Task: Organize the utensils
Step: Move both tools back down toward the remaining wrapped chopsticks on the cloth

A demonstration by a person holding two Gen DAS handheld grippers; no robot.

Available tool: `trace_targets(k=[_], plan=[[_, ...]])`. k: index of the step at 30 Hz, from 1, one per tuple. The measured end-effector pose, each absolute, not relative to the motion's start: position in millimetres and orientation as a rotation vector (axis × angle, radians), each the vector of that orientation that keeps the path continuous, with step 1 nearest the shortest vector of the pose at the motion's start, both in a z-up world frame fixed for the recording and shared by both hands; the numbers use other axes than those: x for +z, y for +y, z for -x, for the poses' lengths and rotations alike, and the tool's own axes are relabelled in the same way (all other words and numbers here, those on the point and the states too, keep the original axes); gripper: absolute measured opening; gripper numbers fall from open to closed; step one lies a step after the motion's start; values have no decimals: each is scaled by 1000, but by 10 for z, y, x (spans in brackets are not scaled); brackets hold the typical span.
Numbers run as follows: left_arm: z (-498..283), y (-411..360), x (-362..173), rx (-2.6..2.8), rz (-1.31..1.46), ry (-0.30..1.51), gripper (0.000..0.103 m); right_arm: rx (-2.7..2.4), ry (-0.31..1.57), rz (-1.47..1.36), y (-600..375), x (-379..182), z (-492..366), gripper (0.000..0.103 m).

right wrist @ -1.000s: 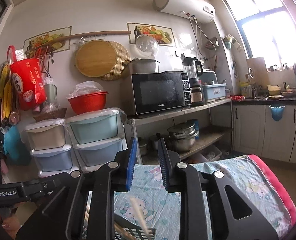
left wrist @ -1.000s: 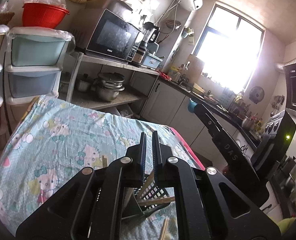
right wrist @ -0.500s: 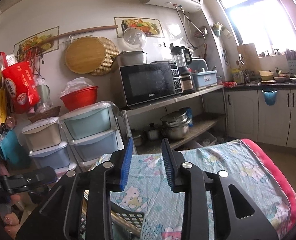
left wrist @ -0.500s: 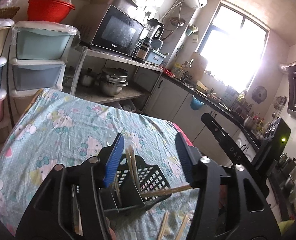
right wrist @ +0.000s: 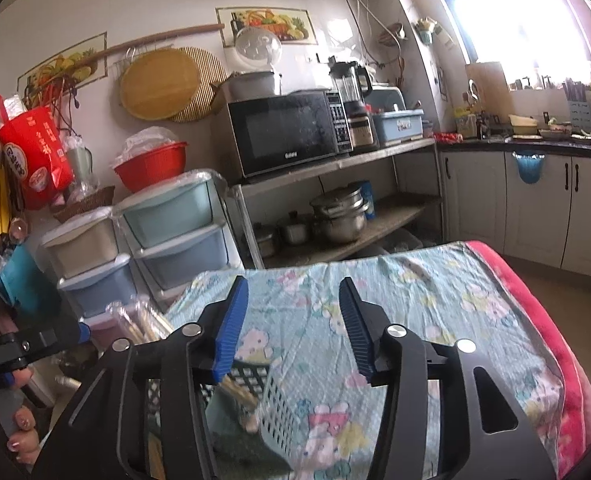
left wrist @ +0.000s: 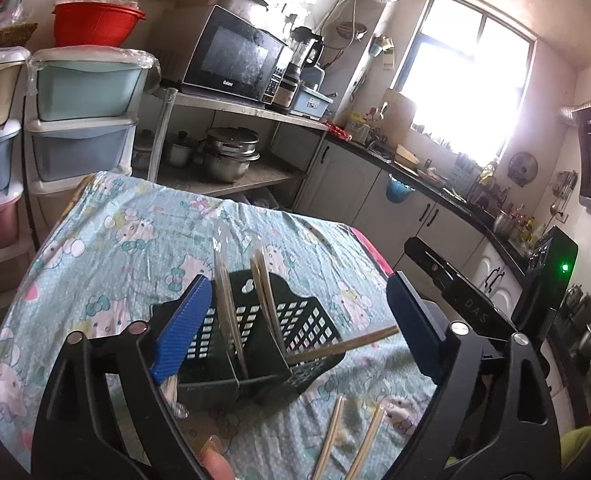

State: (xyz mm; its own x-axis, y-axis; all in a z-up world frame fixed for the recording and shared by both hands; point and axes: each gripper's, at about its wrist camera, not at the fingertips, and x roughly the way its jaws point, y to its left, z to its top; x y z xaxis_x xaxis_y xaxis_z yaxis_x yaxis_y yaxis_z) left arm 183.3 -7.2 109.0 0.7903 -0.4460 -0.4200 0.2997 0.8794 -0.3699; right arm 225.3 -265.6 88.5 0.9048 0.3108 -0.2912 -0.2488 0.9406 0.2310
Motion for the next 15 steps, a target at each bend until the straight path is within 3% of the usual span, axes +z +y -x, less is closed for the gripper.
trace_targets(k=[7,15], plan=[[-1747,-70,993,-397,294,544,92,300,406,-209,-2714,757,-2134,55],[-1672,-45,902,-393,303,565,92,306,460,-219,-2766,666,-1974,58]])
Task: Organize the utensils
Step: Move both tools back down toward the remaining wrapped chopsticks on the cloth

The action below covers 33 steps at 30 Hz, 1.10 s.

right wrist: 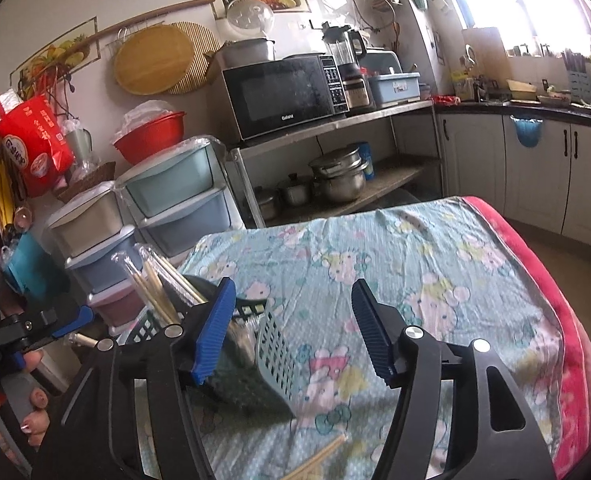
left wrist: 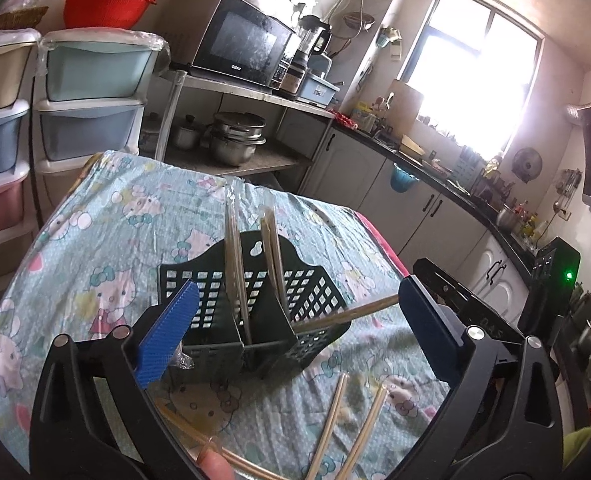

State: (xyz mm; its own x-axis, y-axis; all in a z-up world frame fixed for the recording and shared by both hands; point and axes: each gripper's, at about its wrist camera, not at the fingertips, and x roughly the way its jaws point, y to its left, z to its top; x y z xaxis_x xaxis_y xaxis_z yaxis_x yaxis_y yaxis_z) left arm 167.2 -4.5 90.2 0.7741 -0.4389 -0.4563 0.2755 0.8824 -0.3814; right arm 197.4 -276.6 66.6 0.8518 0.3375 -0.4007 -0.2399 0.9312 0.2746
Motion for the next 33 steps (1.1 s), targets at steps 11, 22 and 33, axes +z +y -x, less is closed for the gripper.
trace_targets(k=[11,22,33], plan=[[-1507,-24,895,-397,305,549,92,297,500,-251,-2898,592,-1842,60],[-1319,-54,905,-413,294,536,92,304,519,-245,-2944,537,-1730,60],[-1170,-14,763,-404,306,573,92,318,569,-232,-2939,365,-1631,60]])
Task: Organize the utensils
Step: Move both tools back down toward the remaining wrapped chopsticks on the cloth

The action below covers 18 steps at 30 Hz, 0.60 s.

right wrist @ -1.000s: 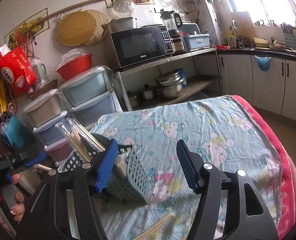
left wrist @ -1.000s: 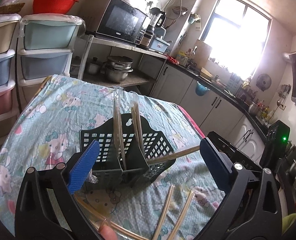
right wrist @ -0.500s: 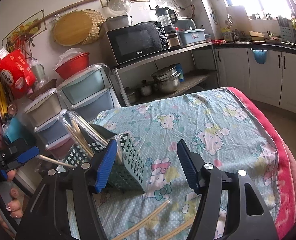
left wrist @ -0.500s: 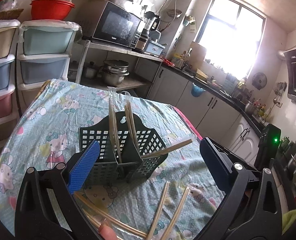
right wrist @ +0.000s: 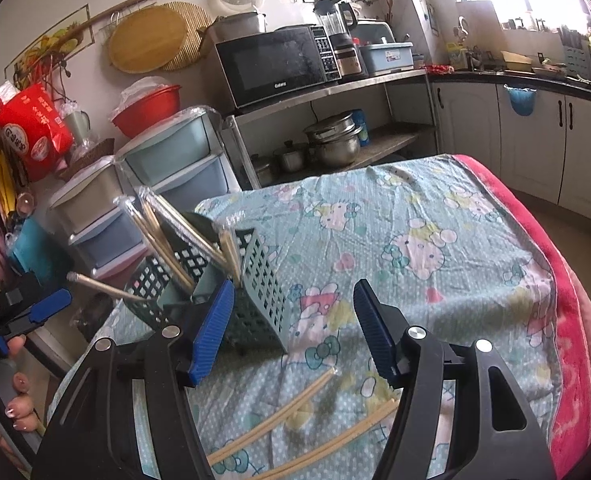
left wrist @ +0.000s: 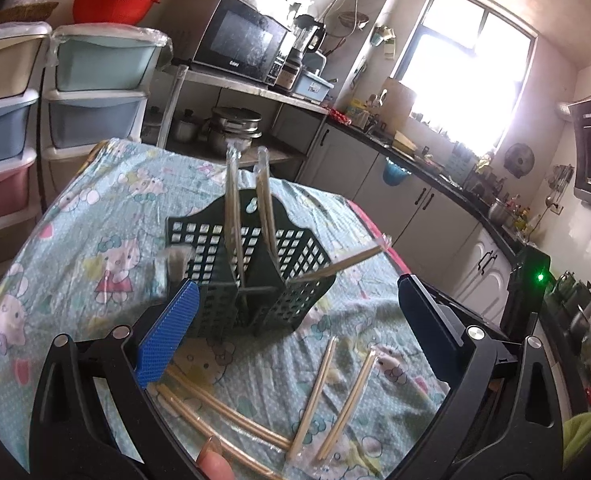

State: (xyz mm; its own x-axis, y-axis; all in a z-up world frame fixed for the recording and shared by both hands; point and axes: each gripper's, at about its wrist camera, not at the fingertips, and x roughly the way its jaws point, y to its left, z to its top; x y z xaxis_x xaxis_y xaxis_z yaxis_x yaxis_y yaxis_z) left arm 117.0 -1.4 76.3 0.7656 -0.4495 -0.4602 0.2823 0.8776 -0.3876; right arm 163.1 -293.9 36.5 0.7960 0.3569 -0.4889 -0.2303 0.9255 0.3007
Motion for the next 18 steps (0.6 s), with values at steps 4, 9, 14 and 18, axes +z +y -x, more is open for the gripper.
trace_targets(k=[4,9,14,18], plan=[[-1136,17,673,-395,317,597,92,321,585,-228,-2930,317,-1601,60],[-1107,35,511,-387,323,639,92,326,609,-220,-2911,242,-1564,60],[-1100,73,377,-369,330,673,92,328,622,-220,-2910,193,-1531,60],[-1098,111,307,-355,337,689,92,328,629,-218,-2902,166,-1508,60]])
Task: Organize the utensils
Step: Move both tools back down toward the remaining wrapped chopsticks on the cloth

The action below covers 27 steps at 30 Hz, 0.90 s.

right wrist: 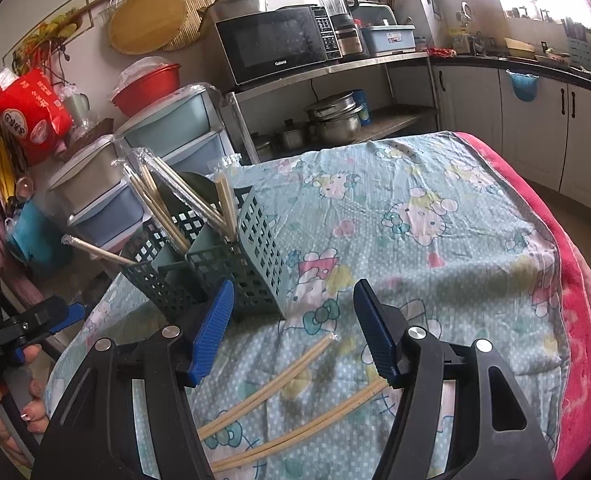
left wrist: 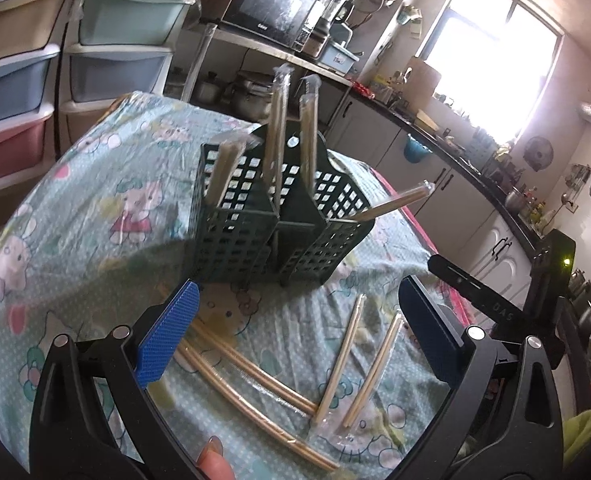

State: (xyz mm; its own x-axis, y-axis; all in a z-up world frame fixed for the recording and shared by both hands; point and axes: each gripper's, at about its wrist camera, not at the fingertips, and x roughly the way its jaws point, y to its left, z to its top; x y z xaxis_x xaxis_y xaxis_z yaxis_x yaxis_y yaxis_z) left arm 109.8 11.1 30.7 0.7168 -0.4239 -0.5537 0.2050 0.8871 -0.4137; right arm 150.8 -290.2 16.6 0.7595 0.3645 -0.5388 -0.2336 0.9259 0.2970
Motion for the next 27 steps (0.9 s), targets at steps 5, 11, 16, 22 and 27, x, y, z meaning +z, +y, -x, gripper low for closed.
trace_targets(k=[5,11,16,22,27], plan=[[-1083,163,221,-332,349,704,92,331,639,-216,-2892,138,-1489,60],[-1107,209,35,-315,370,754,92,340,657,-210,-2855,84,-1480,60],[-1128,269,-109,-299,386,792,92,345,679,-206,-2815,14,-1492,60],[-1135,294,-226,-293,391,825,92,355,695,-197,-2762,-31,-1494,60],[-1138,311,-311,-293,400,849,92,359,707,-193,-2736,-71,-1502,60]])
